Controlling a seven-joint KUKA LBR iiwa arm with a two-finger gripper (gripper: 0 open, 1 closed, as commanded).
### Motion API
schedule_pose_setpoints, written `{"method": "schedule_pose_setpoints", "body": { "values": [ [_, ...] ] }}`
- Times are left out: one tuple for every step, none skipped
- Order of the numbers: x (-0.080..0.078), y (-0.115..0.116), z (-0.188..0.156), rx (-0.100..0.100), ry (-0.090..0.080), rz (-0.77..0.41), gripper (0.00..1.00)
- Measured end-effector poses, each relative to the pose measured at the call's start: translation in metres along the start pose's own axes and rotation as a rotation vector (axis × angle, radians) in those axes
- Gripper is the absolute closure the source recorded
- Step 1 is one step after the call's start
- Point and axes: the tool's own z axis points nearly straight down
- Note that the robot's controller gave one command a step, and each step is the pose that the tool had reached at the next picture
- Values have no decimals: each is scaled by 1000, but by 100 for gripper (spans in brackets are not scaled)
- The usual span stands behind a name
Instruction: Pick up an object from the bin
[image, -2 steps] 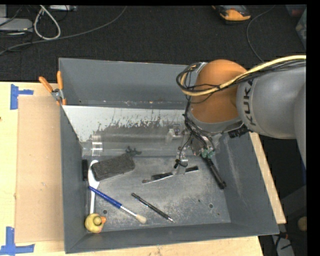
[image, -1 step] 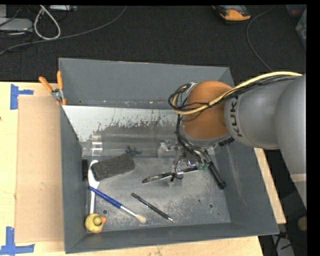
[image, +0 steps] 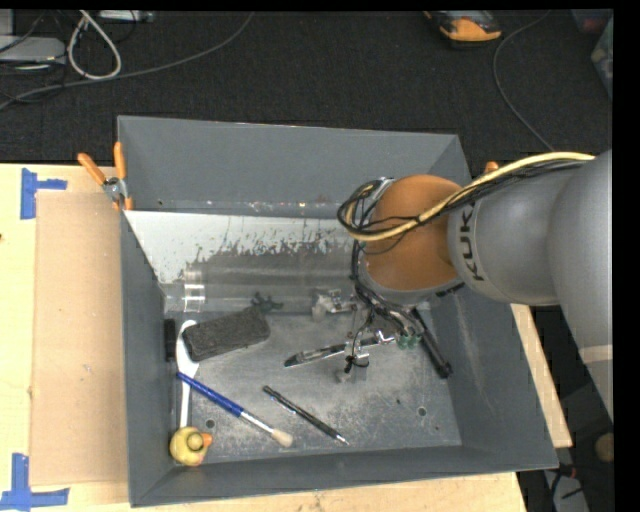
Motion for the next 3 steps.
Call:
{"method": "schedule_pose_setpoints", "body": {
  "values": [
    [-1, 1, -1, -2, 5, 8, 0],
    [-1, 1, 0, -1, 1, 3, 0],
    [-2, 1, -2, -3, 3, 10, 100]
  ]
}}
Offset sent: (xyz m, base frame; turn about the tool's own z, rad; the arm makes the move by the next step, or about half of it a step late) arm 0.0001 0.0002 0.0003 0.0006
